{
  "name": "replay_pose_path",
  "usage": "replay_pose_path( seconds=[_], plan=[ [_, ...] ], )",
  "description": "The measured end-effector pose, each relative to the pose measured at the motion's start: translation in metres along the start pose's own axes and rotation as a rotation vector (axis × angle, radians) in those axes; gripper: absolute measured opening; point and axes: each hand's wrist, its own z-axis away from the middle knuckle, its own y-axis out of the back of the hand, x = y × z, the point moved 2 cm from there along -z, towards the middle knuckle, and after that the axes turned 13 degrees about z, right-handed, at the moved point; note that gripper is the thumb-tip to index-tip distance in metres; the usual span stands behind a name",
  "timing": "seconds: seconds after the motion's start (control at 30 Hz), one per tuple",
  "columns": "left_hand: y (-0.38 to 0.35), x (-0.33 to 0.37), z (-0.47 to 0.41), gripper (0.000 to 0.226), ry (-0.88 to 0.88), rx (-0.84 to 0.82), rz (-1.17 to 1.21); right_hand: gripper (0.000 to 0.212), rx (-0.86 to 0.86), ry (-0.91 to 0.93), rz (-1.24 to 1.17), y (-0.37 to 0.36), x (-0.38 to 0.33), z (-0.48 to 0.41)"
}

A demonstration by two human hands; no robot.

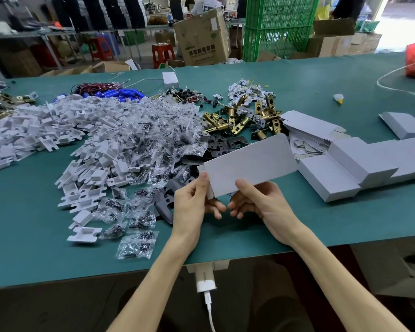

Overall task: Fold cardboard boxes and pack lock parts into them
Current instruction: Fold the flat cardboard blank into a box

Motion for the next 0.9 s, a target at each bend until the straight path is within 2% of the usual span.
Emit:
replay_pose_path(
  seconds=[0.2,0.4,0.57,0.7,0.9],
  plan=[
    [-0.0014,-0.0013,0.0018,0.036,0.013,-0.072,-0.071,0.046,0.041,0.016,0.013,0.0014,0.0041,-0.0017],
    [-0.0058,0.0007,0.0039,0.030,0.024,-0.187,-0.070,0.036,0.063,0.015,-0.029,0.0031,0.0036,-0.0013],
    [-0.0081,-0.0006,0.0038,0.029,-0.012,-0.237,-0.183,0.035,0.060,0.028,-0.016,0.0026,0.0040,-0.0018],
    [-0.0071,-0.0017,0.0035,0.029,0.024,-0.233,-0.199,0.030,0.063,0.050,0.029,0.0018,0.0061,-0.0022],
    [-0.0033,-0.0064,-0.0011,0.027,0.064,-0.139,-0.164,0.021,0.110,0.073,0.118,-0.0009,0.0088,-0.0034]
  ],
)
